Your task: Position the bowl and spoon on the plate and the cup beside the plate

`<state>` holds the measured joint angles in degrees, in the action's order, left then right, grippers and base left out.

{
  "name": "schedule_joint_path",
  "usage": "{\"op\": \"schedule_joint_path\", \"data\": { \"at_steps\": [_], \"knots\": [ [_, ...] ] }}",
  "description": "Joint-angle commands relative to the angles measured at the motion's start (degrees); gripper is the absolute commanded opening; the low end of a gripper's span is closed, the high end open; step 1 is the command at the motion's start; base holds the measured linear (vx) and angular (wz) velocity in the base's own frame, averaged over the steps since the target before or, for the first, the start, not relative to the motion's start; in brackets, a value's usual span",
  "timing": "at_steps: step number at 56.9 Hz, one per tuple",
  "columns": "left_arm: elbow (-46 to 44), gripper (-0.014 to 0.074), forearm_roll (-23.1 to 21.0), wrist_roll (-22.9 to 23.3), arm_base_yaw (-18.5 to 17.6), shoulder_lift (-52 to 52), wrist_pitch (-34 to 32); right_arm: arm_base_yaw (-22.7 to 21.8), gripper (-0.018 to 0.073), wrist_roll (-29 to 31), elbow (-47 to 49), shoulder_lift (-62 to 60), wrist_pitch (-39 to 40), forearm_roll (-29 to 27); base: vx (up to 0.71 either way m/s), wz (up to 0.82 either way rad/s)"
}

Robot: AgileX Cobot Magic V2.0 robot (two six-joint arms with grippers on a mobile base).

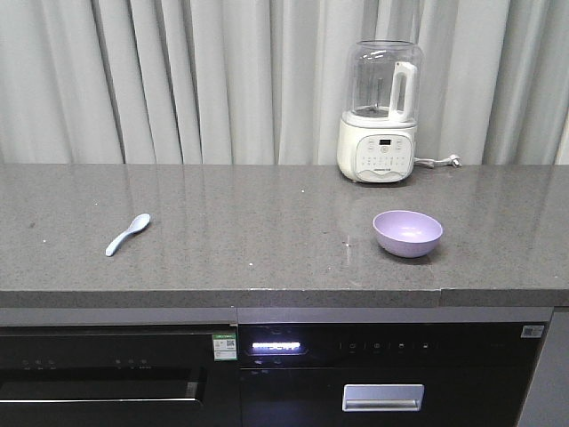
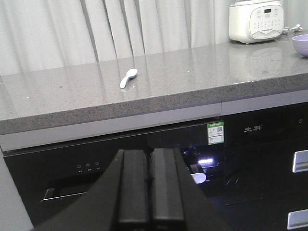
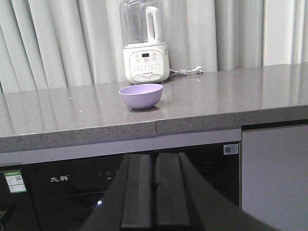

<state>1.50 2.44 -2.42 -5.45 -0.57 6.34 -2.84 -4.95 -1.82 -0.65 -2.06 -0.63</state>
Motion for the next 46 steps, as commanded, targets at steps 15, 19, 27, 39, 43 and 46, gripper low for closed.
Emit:
{"op": "schedule_joint_path", "data": {
  "at_steps": [15,19,27,39,43,46],
  "knots": [
    [-1.4,-0.0006,-0.5,0.1,0.1,-1.0,-5.1,-0.4,-0.0008,0.0,-0.2,-0.3,4.7,0.6,0.00,0.00],
    [-1.4,-0.0006,-0.5,0.1,0.1,-1.0,-5.1,-0.4,-0.0008,0.0,-0.2,-0.3,4.7,0.6,0.00,0.00],
    [-1.4,-0.0006,-0.5,0.1,0.1,-1.0,-5.1,-0.4,-0.0008,0.0,-0.2,-0.3,4.7,0.6,0.00,0.00],
    [-1.4,-0.0006,-0.5,0.1,0.1,-1.0,-5.1,-0.4,-0.0008,0.0,-0.2,-0.3,4.7,0.6,0.00,0.00],
    [-1.4,-0.0006,-0.5,0.1,0.1,-1.0,-5.1,-0.4,-0.0008,0.0,-0.2,-0.3,4.7,0.6,0.00,0.00],
    [-1.4,-0.0006,-0.5,0.1,0.1,-1.0,-5.1,-0.4,-0.0008,0.0,-0.2,-0.3,4.7,0.6,0.01,-0.01]
  ]
}}
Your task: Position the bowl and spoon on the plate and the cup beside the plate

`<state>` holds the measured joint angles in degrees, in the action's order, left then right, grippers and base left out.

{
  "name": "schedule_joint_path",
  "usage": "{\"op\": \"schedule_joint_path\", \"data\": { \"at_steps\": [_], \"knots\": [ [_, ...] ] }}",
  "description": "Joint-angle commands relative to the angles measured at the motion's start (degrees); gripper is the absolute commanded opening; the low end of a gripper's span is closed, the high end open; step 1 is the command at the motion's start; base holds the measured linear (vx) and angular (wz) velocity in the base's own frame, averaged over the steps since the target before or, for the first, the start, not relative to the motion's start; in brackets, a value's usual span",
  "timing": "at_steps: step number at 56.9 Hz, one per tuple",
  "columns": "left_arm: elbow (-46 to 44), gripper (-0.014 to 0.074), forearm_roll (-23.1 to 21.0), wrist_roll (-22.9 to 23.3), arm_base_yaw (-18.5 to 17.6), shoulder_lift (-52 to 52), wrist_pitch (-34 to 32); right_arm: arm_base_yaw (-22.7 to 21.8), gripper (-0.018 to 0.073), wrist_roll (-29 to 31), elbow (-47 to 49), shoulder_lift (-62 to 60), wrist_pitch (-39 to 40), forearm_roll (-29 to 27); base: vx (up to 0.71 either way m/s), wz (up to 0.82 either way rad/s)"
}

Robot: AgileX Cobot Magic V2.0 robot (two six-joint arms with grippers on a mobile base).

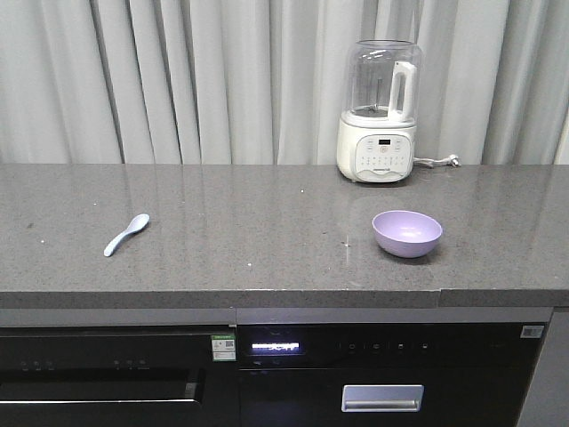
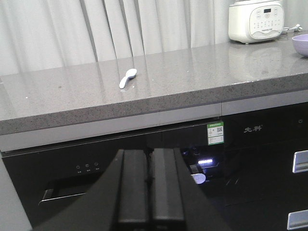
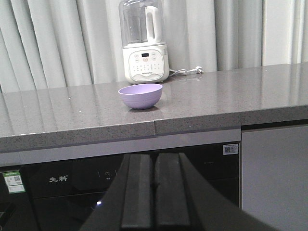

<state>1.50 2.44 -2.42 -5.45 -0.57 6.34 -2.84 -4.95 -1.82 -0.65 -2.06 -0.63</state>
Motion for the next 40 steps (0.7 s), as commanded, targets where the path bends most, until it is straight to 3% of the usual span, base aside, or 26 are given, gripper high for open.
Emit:
{"op": "schedule_joint_path", "data": {
  "at_steps": [1,40],
  "knots": [
    [-1.4,-0.0006,-0.5,0.1,0.1,-1.0,-5.1,-0.4,-0.0008,0.0,-0.2,-0.3,4.7,0.6,0.02,-0.02],
    [-1.4,-0.0006,-0.5,0.1,-0.1,-1.0,-5.1,-0.4,-0.0008,0.0,-0.2,-0.3,4.7,0.6,0.18,0.03]
  ]
}}
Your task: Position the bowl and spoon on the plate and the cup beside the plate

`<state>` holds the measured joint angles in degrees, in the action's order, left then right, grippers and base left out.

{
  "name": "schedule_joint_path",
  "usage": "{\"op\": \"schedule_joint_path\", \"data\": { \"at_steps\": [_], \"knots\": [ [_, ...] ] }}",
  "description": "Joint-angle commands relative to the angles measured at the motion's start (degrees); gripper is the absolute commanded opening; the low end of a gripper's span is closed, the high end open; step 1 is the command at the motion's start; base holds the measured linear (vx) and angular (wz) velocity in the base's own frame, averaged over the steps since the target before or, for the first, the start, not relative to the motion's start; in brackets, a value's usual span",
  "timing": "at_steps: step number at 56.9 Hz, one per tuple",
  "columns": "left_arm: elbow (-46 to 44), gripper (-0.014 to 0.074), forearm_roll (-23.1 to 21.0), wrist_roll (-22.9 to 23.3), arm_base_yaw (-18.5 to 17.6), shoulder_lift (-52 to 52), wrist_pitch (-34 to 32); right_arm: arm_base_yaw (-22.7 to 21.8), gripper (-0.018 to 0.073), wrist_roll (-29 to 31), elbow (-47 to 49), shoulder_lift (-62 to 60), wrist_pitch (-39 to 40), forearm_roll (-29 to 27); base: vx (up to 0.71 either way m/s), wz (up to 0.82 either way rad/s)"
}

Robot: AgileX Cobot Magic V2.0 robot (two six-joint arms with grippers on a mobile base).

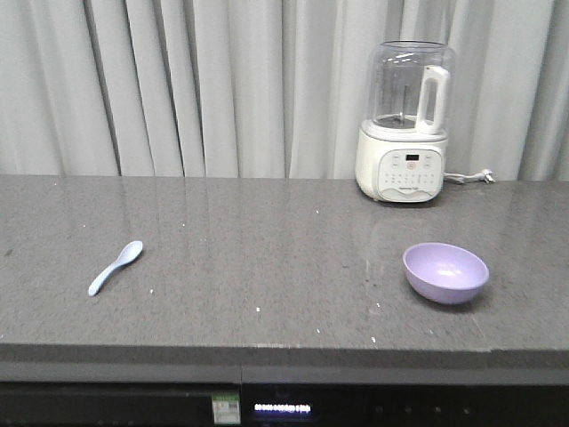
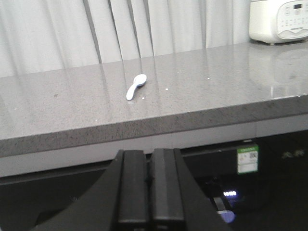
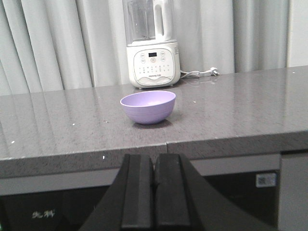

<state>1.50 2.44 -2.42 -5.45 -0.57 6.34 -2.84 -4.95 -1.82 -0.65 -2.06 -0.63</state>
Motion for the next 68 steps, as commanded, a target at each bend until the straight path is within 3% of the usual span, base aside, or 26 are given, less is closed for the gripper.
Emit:
{"op": "schedule_joint_path", "data": {
  "at_steps": [1,41,68],
  "knots": [
    [-1.4,-0.0006,-0.5,0.1,-0.1,-1.0,-5.1,-0.4,-0.0008,0.0,-0.2,-0.3,4.7,0.6,0.34,0.06],
    [-1.4,-0.0006,-0.5,0.1,-0.1,-1.0,-5.1,-0.4,-0.0008,0.0,-0.2,-0.3,4.7,0.6,0.36,0.00],
    [-1.4,-0.0006,-0.5,0.1,-0.1,-1.0,-5.1,-0.4,-0.0008,0.0,-0.2,-0.3,4.7,0.6,0.16,0.03]
  ]
}}
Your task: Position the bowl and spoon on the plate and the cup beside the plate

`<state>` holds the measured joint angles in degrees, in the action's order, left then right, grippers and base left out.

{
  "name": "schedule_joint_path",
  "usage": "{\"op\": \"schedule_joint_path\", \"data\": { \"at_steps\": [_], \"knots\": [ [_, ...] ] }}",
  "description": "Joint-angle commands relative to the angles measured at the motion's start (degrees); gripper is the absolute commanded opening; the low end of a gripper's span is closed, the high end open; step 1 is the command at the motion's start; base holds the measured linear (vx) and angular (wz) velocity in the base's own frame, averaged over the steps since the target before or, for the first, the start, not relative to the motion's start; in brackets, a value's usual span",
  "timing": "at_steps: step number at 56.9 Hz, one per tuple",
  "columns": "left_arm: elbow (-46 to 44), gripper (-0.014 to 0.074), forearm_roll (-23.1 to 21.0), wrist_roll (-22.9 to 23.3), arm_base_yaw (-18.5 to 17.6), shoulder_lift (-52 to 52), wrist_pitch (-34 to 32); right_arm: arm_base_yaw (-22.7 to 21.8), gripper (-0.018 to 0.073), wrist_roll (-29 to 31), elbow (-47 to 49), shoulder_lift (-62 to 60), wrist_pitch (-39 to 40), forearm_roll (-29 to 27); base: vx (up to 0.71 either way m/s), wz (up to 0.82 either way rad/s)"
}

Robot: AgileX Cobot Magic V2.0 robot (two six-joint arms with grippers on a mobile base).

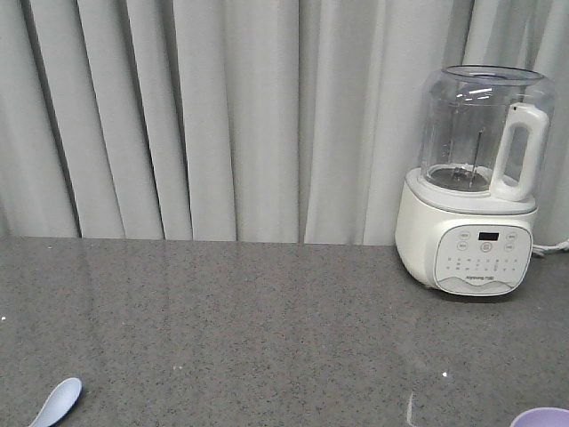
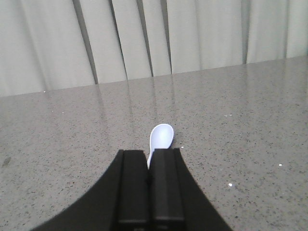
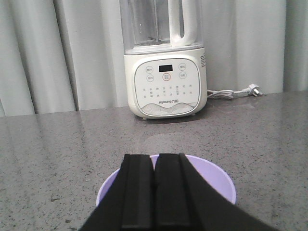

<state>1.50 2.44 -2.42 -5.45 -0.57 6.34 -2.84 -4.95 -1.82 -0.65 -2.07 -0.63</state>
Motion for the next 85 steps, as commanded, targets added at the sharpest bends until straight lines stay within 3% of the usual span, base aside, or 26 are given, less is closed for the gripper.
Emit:
{"op": "schedule_joint_path", "data": {
  "at_steps": [1,34,44,51,61,66,73,79,80,81,85],
  "knots": [
    [-1.4,-0.0006,-0.5,0.1,-0.1,-1.0,-5.1,-0.4,-0.0008,0.0,-0.2,-0.3,4.7,0.6,0.05,-0.03],
    [-1.4,-0.0006,-0.5,0.1,-0.1,-1.0,-5.2,-0.4,-0.0008,0.0,-0.2,-0.3,5.4,0.6,0.01,0.00],
    [-1.7,-0.0006,-0.5,0.2,-0.1,-1.0,-7.5,-0.4,-0.0008,0.2,-0.2,-0.3,12.5,0.6,0.00,0.00],
    [-2.1,-0.0006,-3.7,4.8,-0.1,-1.0,-12.6,-0.4,-0.0008,0.4,0.0,-0.3,16.5,0.6,0.00,0.00],
    [-2.6,-0.0006,-6.5,12.2,-0.1,-1.0,-22.4,-0.4,-0.0008,0.4,4.4,-0.3,16.1,0.6,0.00,0.00],
    [-7.0,-0.0006,-6.3,12.3,-0.1,-0.8,-22.2,-0.4,-0.0008,1.7,9.9,0.4,15.5,0.6,0.00,0.00],
    [-18.6,-0.0006,-6.0,6.2,-0.1,4.4,-19.7,-0.4,-0.0008,7.0,23.6,7.1,10.1,0.6,0.00,0.00],
    [-31.6,-0.0006,-6.0,-0.5,-0.1,15.6,-18.8,-0.4,-0.0008,10.0,37.1,17.7,8.3,0.6,0.00,0.00],
    [-33.9,-0.0006,-6.0,-0.8,-0.1,17.7,-18.7,-0.4,-0.0008,10.3,39.2,19.7,8.3,0.6,0.00,0.00],
    [-42.3,-0.0006,-6.0,-0.8,-0.1,26.0,-17.0,-0.4,-0.0008,10.9,46.0,26.7,8.4,0.6,0.00,0.00],
    [-47.6,-0.0006,-6.0,-1.0,-0.1,32.1,-14.2,-0.4,-0.0008,10.6,50.2,31.8,8.4,0.6,0.00,0.00]
  ]
}}
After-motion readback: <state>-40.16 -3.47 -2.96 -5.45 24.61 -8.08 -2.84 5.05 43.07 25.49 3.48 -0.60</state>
